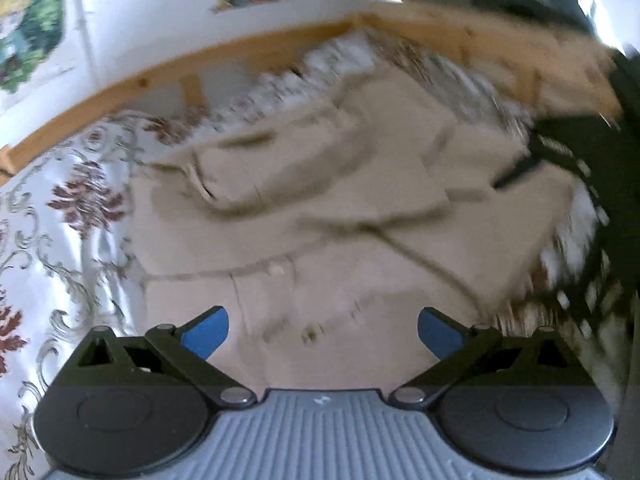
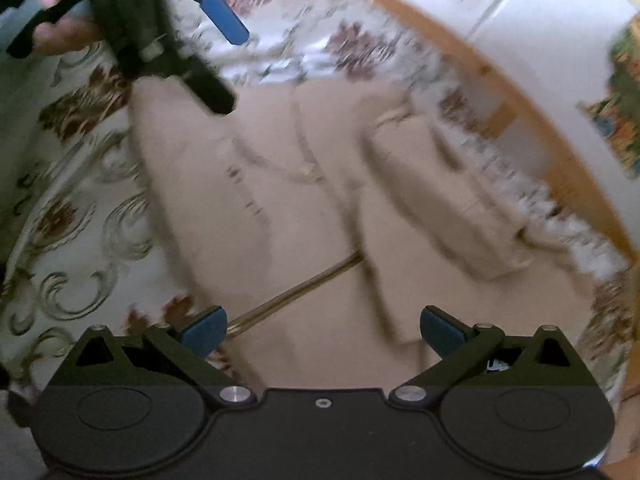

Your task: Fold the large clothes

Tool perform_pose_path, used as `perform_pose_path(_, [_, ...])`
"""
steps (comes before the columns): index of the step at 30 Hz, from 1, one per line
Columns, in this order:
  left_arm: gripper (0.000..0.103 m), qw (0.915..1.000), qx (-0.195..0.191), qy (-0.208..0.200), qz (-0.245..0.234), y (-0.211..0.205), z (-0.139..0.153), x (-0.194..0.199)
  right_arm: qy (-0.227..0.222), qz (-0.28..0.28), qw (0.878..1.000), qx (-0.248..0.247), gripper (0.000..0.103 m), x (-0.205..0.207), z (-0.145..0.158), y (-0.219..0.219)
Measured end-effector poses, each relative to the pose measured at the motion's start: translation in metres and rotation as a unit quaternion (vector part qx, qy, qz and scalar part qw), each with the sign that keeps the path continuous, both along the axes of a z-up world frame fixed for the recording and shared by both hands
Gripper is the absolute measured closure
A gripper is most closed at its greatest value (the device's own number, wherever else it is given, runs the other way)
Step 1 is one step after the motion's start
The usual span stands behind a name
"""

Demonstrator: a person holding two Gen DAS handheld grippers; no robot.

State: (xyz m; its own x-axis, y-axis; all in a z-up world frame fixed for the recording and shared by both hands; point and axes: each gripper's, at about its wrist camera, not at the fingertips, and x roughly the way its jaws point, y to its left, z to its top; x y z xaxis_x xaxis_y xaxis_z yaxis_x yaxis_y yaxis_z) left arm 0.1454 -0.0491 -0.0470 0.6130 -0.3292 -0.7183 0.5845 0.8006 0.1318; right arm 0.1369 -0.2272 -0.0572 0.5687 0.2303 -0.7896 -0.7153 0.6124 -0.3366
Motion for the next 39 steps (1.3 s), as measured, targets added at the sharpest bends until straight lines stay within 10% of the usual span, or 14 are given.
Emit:
perform_pose_path(6, [0.000, 0.9956, 0.059, 0.014, -0.071, -0.018, -0.026, -0.013, 0.078, -0.018, 0.994, -0.070, 0.001, 0.007, -0.049, 0.014])
perform_pose_path(12, [0.000, 0.9868, 0.112, 0.050, -0.106, -0.035, -0.053, -0.014, 0.046, -0.025, 0.994, -0.101, 0.001, 0.010, -0.067, 0.017])
perform_pose_path(24, [0.006, 0.9853, 0.142, -0.034, -0.089, -0.036, -0.054, -0.020, -0.079, -0.075, 0.993, 0.041, 0.016, 0.014, -0.017, -0.013])
perform_pose_path(30, [0.030, 0.9796, 0.175, -0.097, -0.011, -0.033, -0.049, -0.003, -0.111, -0.126, 0.981, 0.100, 0.016, 0.022, -0.002, -0.035])
perform_pose_path(35, [0.080, 0.9865, 0.123, -0.108, 0.014, -0.027, -0.029, 0.003, -0.121, -0.115, 0.982, 0.090, 0.016, 0.024, -0.004, -0.031])
perform_pose_path(39, [0.084, 0.9893, 0.084, -0.117, 0.028, -0.021, -0.017, 0.004, -0.085, -0.053, 0.988, 0.115, 0.013, 0.012, -0.008, -0.024])
